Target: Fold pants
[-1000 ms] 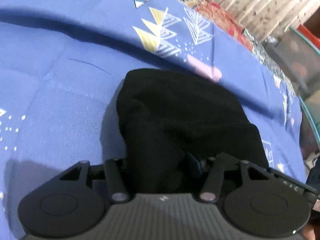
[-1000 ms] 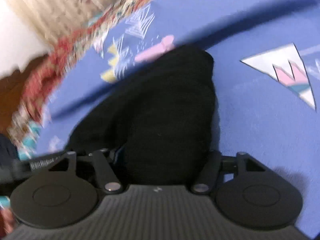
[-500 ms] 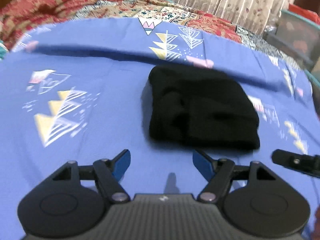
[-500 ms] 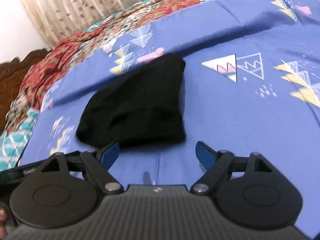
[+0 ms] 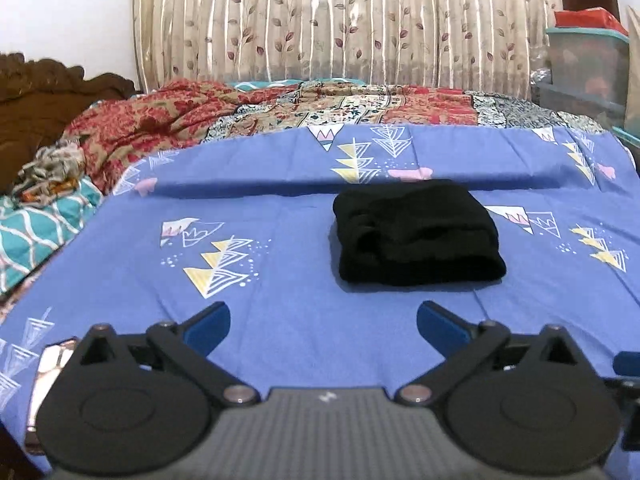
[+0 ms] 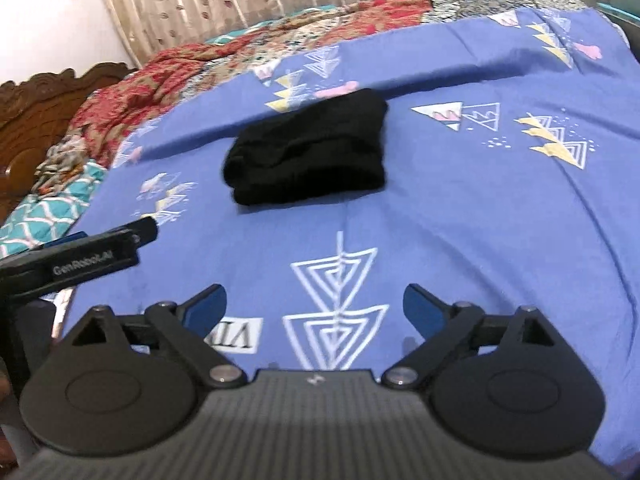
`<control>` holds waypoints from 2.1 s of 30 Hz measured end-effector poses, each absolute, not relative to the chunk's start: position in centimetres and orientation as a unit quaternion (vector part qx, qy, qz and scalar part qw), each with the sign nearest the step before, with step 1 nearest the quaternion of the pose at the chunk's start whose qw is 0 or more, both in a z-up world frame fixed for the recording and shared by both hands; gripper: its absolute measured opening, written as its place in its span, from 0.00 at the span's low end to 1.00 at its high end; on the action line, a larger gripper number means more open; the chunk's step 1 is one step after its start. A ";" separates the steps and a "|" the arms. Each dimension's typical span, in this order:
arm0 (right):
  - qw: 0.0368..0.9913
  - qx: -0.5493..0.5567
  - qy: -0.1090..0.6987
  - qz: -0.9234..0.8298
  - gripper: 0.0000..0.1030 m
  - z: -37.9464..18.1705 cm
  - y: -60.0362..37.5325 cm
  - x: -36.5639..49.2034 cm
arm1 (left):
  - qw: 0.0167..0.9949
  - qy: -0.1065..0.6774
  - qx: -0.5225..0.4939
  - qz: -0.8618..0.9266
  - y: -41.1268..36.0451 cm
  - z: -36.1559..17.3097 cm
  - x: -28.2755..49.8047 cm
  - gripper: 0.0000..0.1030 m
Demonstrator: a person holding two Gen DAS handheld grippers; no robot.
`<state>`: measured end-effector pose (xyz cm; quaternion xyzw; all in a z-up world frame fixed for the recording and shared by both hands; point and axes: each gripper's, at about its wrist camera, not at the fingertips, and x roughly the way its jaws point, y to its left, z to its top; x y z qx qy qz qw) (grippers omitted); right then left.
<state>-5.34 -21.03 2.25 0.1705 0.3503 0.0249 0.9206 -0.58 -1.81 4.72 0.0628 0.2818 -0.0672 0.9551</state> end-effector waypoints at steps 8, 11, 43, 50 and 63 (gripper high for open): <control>0.920 0.176 0.348 0.042 0.95 2.7 -19.5 -6.2 | 0.947 0.304 0.073 -0.070 -2.0 5.8 -2.3 1.00; 0.920 0.178 0.348 0.039 0.95 2.7 -19.3 -6.6 | 0.944 0.314 0.078 -0.064 -2.0 5.7 -2.5 1.00; 0.904 0.208 0.372 0.005 0.95 1.8 -19.8 -8.1 | 0.901 0.423 0.029 -0.095 -1.6 2.6 -1.9 1.00; 0.896 0.211 0.390 -0.013 0.95 1.2 -20.1 -7.9 | 0.890 0.444 0.029 -0.099 -1.8 1.5 -1.6 1.00; 0.896 0.198 0.398 -0.007 0.95 1.2 -20.3 -7.7 | 0.868 0.487 -0.018 -0.093 -0.7 0.2 -0.8 1.00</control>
